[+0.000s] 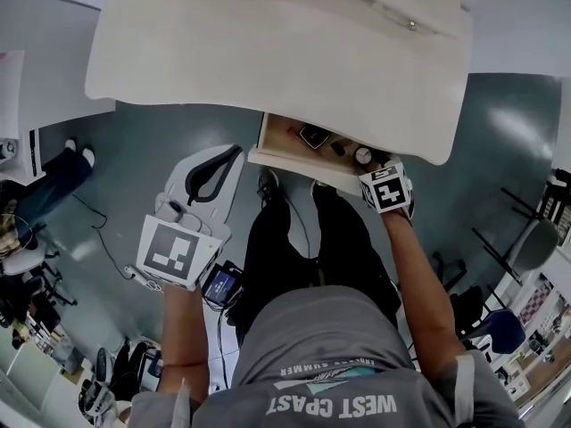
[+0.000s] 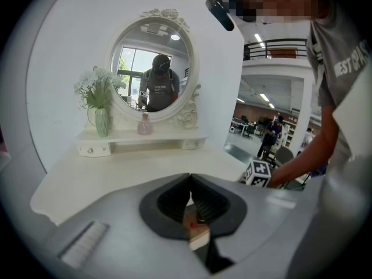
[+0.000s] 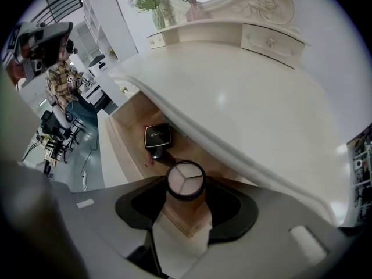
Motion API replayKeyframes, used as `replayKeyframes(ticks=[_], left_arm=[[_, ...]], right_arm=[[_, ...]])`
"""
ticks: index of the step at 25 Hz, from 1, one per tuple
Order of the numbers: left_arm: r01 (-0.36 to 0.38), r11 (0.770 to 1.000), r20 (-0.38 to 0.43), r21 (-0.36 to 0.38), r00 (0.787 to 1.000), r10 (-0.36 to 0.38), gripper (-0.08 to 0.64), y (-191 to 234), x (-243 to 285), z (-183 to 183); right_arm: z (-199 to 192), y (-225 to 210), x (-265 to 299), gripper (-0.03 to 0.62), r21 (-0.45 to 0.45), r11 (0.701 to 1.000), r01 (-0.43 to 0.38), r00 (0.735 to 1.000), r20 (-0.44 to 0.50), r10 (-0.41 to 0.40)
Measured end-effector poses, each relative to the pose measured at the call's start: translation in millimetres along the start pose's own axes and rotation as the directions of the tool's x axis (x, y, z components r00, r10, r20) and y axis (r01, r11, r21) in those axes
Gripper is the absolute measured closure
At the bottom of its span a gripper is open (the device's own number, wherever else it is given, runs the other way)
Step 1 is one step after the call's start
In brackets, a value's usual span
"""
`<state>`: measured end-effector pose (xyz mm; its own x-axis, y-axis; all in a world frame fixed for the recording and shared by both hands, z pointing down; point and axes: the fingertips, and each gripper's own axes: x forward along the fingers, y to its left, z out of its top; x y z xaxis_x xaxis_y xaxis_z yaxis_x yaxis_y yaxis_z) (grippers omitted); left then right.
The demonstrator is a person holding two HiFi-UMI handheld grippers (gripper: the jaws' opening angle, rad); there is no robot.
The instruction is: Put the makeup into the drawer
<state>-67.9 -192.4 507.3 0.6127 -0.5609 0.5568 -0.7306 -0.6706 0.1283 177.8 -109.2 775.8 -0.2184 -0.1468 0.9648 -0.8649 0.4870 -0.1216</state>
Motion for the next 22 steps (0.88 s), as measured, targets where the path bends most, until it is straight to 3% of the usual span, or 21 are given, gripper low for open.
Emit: replayKeyframes(ticks=[4,22], left_arm=[[0.0,1.0,-0.032,-0.013,0.999,0.0,0.557,-3.4,-0.9,-4.6],[-0.03,0.999,0.061,0.04,0.998,0.028,0.557,-8.6,-43.5,21.7]], right_arm=[[-0.2,-3.7,4.1,0.376,0.009,1.0,0.0,1.0,0.002,0.0],[-3.5,6.2,-19.6,0.362,0.046,0.998,-0.053,0.999,-0.002,0.053]])
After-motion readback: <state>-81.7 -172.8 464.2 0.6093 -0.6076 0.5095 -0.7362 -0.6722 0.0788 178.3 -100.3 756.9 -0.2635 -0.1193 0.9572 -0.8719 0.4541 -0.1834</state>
